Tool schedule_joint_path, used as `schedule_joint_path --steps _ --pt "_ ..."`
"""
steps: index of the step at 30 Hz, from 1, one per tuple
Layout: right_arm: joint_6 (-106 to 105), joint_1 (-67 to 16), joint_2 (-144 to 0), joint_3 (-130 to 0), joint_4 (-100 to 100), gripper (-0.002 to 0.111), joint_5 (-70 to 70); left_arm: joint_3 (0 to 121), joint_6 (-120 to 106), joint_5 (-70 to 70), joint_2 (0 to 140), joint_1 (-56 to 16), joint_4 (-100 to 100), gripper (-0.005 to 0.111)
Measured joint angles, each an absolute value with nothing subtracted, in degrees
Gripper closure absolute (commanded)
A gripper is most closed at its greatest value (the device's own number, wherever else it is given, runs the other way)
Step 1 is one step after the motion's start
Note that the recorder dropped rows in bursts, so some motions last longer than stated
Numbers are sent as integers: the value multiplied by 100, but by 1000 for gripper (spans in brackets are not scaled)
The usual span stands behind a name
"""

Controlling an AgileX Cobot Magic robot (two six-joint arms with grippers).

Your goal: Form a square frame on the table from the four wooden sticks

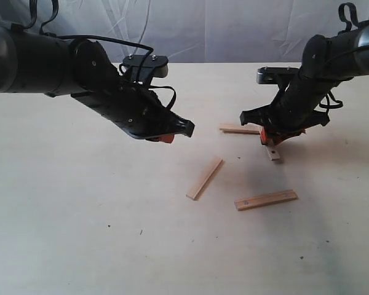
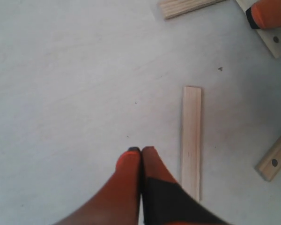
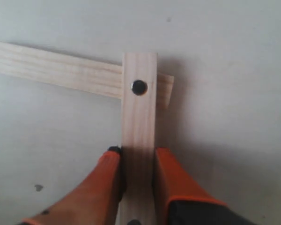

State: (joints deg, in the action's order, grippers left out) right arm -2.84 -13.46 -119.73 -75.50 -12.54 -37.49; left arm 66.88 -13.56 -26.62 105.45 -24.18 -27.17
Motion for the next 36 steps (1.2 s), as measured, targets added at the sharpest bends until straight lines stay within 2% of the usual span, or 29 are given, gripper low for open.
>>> schedule_joint_path --steps 3,6,13,16,23,25,28,30,31,36 --pt "-196 -1346 -11973 -7550 -1209 108 -3749 6688 -1356 -2662 10545 -2418 -2791 107" --pt "-148 -1346 -11973 -7550 -1209 102 -3749 6688 -1356 -2662 10545 -2418 -2857 107" --pt "-46 -1346 -11973 -7550 -1209 65 -3740 6688 -1356 -2651 10545 -2418 -3004 107" --pt "0 -1346 -11973 -7550 -1268 58 -3735 6688 -1356 -2651 10545 -2418 -3004 107" --pt "0 -1346 -11892 -7550 -1390 59 -3755 6688 -1356 -2673 10588 -2418 -3013 107" --pt "0 -1346 -11799 -7550 -1292 65 -3755 6688 -1356 -2683 10586 -2418 -3013 107" --pt "0 -1335 -11709 -7550 -1157 86 -3813 6688 -1356 -2683 10586 -2418 -3013 107" --pt "0 -1287 -11697 -7550 -1134 104 -3881 6688 -1356 -2683 10586 -2418 -3013 107" --pt "0 -1262 -11697 -7550 -1101 109 -3929 6688 -1371 -2683 10586 -2418 -3013 107" --pt "0 -1141 -11687 -7550 -999 108 -4108 6688 -1371 -2683 10668 -2418 -3041 107"
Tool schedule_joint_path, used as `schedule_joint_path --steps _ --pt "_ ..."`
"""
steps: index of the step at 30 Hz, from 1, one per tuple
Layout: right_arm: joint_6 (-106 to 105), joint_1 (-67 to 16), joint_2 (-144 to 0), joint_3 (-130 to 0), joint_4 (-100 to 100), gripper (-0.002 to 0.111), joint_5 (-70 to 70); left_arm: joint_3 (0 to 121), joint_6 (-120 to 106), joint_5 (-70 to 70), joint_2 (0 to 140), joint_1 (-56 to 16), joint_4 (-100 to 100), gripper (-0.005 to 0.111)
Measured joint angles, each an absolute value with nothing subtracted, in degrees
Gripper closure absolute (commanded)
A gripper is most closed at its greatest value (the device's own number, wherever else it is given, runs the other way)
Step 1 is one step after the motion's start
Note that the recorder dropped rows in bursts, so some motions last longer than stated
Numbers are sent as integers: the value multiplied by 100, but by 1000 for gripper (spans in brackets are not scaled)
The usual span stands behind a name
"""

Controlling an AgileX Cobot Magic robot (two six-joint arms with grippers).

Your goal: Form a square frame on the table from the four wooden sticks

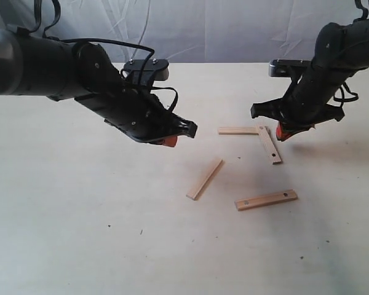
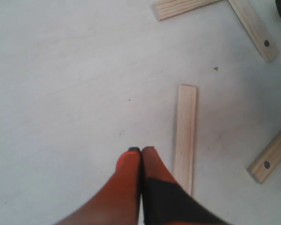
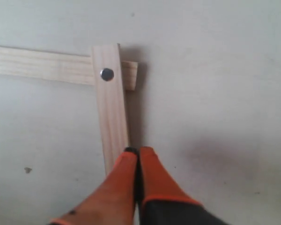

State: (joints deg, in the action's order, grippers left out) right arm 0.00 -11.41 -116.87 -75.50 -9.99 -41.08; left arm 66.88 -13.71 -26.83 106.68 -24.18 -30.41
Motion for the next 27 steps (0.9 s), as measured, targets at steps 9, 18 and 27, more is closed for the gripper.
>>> schedule_joint_path --steps 9,18,27 --pt "-141 -56 -11284 -7451 -1047 108 -4376 6677 -1977 -1940 11108 -3227 -3117 57" --pt "-390 -32 -11284 -7334 -1248 108 -4266 6688 -2143 -1714 11746 -3432 -3129 75" --pt "-406 -32 -11284 -7334 -1248 108 -4208 7093 -2145 -1700 11752 -3432 -3777 107"
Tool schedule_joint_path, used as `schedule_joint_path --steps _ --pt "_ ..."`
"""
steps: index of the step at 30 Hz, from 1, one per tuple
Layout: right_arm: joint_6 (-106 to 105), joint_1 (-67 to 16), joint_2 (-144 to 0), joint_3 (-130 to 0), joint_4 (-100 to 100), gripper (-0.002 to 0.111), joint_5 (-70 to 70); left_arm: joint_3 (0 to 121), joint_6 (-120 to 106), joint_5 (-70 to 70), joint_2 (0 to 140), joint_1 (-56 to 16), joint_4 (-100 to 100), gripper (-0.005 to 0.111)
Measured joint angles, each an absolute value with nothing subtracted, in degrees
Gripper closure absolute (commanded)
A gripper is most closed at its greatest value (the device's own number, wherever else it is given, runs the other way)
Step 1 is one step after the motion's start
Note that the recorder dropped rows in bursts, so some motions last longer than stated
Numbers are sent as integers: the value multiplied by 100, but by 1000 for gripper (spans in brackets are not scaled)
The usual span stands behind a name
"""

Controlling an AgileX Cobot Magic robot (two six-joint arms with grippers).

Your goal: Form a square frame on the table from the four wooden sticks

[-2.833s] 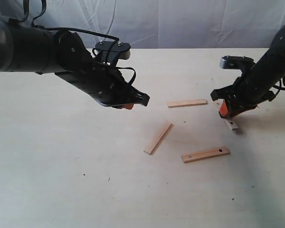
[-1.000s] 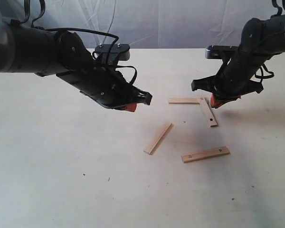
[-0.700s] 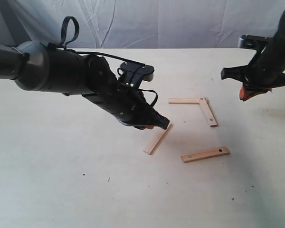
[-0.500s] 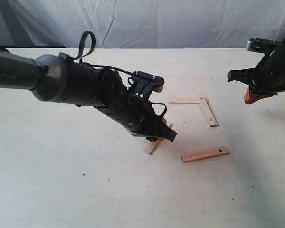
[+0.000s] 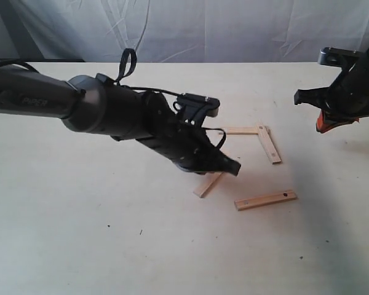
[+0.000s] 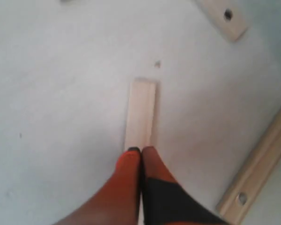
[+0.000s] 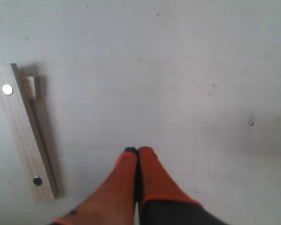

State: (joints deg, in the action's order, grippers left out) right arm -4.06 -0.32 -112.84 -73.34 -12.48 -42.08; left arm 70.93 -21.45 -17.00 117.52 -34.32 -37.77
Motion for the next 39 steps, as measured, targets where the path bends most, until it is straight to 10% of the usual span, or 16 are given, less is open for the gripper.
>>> schedule_joint_path --steps 10,18,29,35,39 --pt "-422 -32 -11303 -7334 -1311 108 -4092 7399 -2145 -1159 11491 -3432 -4160 106" --pt "-430 -32 -11351 -7324 -1394 108 -4092 7552 -2155 -2652 11494 -3540 -2302 69" --pt "-441 -32 -11351 -7324 -1394 108 -4092 8549 -1262 -3638 12255 -3606 -1571 64" --pt "-468 -32 -11351 -7324 -1394 108 -4092 8659 -1121 -3718 12535 -3638 -1325 66" --pt "-491 -32 -11351 -7324 -1394 108 -4080 8663 -991 -3733 12572 -3647 -1221 90"
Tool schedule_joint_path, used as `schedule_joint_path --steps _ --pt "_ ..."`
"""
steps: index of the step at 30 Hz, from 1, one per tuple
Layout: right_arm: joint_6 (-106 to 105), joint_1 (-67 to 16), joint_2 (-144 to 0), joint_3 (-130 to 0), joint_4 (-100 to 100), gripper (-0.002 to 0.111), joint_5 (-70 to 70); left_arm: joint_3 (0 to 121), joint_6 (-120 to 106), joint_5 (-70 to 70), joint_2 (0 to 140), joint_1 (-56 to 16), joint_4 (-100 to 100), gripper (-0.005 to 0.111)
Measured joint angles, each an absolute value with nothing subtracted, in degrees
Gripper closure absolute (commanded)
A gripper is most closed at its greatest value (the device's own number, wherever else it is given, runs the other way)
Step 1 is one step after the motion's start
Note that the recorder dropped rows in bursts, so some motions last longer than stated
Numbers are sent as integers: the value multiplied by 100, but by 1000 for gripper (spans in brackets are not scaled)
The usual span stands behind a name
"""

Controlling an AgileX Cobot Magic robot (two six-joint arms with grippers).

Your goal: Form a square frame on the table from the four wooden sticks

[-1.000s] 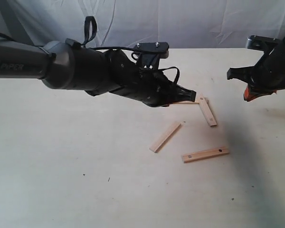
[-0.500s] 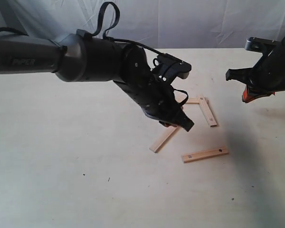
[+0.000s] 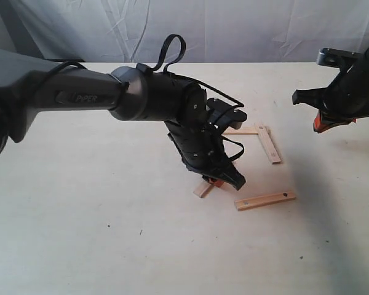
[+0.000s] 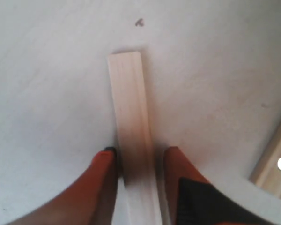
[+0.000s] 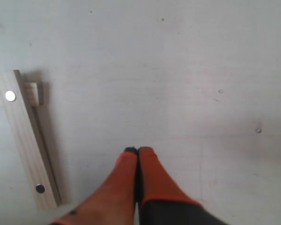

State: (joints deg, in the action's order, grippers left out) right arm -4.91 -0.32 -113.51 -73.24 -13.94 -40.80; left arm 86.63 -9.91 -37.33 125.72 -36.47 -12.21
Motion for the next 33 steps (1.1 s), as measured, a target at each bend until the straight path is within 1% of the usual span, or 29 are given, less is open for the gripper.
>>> schedule_joint_path --steps 2,3,9,13,20,33 --pt "-500 -32 -11351 -7324 -1394 108 -4069 8672 -965 -3733 12572 -3647 -1208 104" --pt "-500 -32 -11351 -7324 -1394 108 -4069 8672 -965 -3733 12572 -3647 -1208 107" --pt "-513 -32 -11351 -7324 -1394 108 -4069 8685 -827 -3733 12572 -3650 -1208 107" --pt "-513 -32 -11351 -7324 -1394 108 -4069 8900 -463 -3730 12520 -3551 -1158 107" --pt "-513 -32 -11351 -7324 -1408 108 -4045 9278 826 -2721 12332 -3415 -973 107" --pt "-616 -124 -11351 -7324 -1786 108 -3919 9278 1835 -2325 12963 -3426 -910 107"
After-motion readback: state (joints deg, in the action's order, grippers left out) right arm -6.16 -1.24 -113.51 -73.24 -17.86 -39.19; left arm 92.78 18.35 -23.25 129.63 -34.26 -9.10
